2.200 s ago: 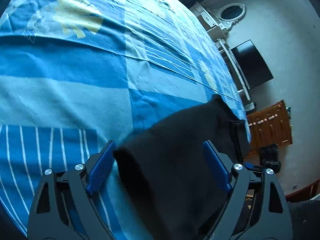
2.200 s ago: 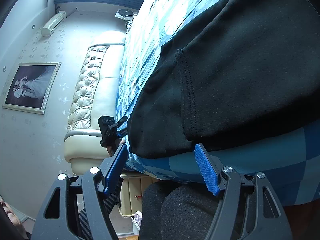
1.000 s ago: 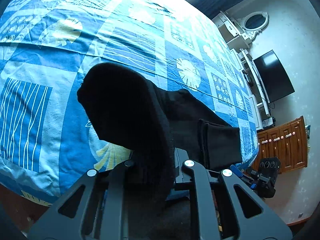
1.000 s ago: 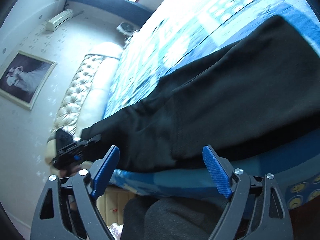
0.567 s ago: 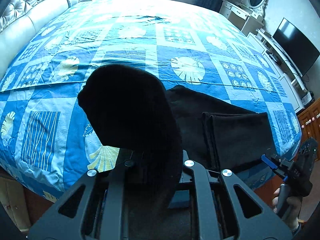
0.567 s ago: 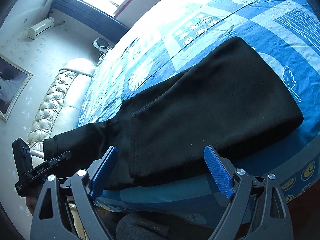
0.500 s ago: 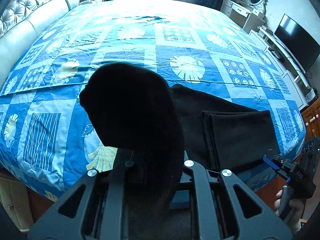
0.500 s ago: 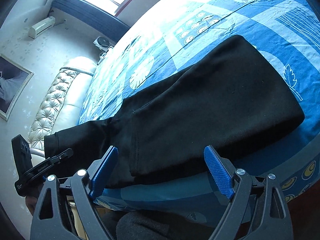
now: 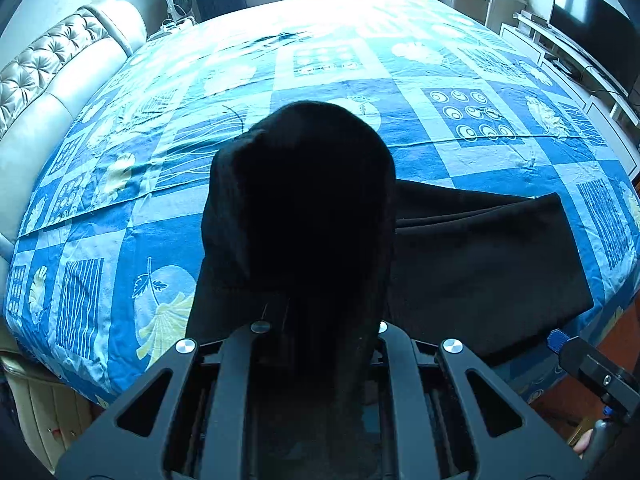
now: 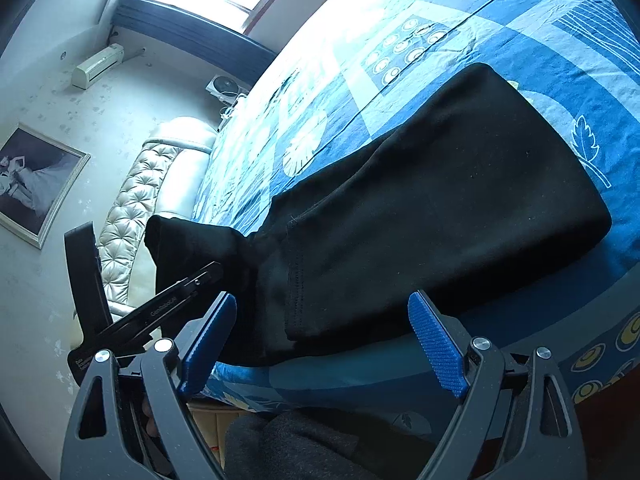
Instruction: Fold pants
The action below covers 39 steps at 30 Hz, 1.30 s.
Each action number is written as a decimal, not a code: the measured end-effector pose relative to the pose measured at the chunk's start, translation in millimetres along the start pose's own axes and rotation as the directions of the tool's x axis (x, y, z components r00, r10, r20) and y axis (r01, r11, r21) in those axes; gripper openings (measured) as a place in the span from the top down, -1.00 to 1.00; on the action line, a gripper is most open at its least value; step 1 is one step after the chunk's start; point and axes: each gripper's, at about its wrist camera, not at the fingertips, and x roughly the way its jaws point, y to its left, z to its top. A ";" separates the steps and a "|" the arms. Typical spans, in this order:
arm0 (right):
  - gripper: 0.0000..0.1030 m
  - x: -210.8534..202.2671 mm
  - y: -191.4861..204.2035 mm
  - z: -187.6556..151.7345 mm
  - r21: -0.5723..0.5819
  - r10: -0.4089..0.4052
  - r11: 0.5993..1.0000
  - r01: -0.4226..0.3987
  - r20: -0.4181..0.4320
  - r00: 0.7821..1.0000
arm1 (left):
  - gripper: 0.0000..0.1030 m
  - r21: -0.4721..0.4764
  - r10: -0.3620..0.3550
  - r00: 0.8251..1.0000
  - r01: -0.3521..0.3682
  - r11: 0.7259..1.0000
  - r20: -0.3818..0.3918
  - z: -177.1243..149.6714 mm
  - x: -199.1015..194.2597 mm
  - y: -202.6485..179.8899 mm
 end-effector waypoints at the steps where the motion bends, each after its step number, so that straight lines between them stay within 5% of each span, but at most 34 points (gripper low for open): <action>1: -0.69 -0.8 -2.5 0.6 0.006 0.004 1.000 -0.004 0.001 1.000 | 0.73 0.006 0.003 1.000 -0.003 1.000 -0.002 0.4 3.1 -5.5; 13: -0.69 -14.1 -29.5 4.0 0.076 0.034 0.996 -0.035 0.015 0.999 | 0.74 0.078 0.063 0.997 -0.060 0.995 -0.035 -3.6 44.1 -55.7; 30: -0.69 -11.1 -47.3 4.4 0.110 0.027 0.994 -0.027 0.001 1.000 | 0.68 0.151 0.151 0.988 -0.148 0.977 -0.009 -13.6 59.8 -77.1; 36: -0.69 -22.5 -45.2 8.4 0.087 0.003 0.996 -0.005 0.026 1.000 | 0.31 0.220 0.128 0.991 -0.134 0.966 0.043 -19.9 42.8 -94.3; 39: -0.69 -34.0 -40.8 11.9 0.067 -0.006 0.998 0.002 0.059 0.998 | -0.09 0.215 0.040 0.998 -0.049 0.975 0.045 -26.2 25.5 -96.0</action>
